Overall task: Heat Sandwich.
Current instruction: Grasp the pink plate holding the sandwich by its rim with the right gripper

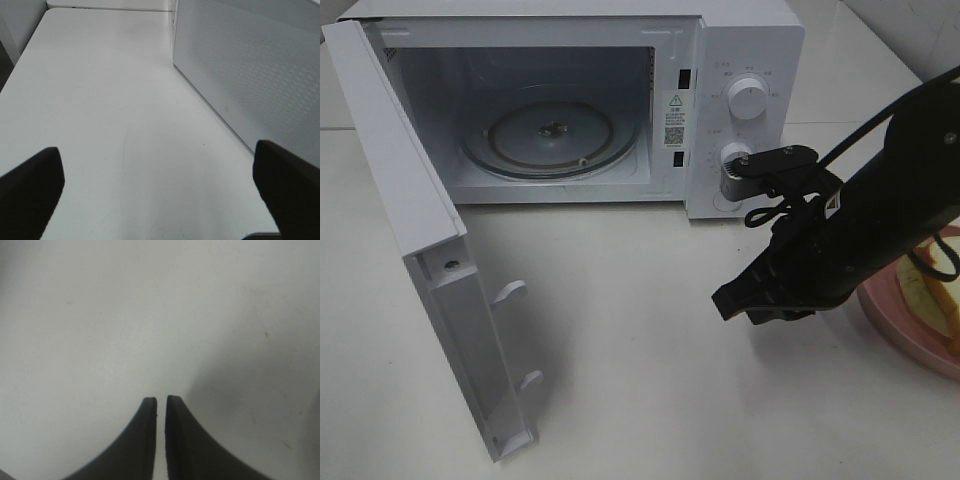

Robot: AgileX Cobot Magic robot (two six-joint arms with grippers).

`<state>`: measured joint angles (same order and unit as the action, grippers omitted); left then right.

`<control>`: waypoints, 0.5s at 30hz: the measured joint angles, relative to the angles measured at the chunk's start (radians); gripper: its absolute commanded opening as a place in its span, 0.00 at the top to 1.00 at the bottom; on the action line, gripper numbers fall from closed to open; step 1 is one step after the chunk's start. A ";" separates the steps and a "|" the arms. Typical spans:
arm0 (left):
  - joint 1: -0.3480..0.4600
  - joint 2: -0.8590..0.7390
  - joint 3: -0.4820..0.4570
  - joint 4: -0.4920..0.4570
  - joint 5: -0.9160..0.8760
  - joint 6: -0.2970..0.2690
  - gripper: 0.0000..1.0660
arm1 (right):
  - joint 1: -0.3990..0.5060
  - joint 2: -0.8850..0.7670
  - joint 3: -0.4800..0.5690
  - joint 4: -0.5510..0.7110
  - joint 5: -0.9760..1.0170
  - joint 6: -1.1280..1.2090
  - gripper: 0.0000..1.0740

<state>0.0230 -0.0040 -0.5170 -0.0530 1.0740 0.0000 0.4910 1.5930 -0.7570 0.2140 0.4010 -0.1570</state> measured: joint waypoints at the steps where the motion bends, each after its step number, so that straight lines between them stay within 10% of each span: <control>1: 0.000 0.000 0.000 0.000 0.000 0.000 0.08 | -0.002 -0.009 -0.008 -0.026 0.028 0.000 0.88; 7: 0.000 0.000 0.000 0.000 0.000 0.000 0.08 | -0.062 -0.068 -0.066 -0.117 0.166 0.065 0.74; 15: 0.000 0.000 0.000 0.000 0.000 0.000 0.08 | -0.137 -0.095 -0.111 -0.179 0.320 0.093 0.33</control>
<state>0.0230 -0.0040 -0.5170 -0.0530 1.0740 0.0000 0.3540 1.4980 -0.8680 0.0350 0.7210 -0.0640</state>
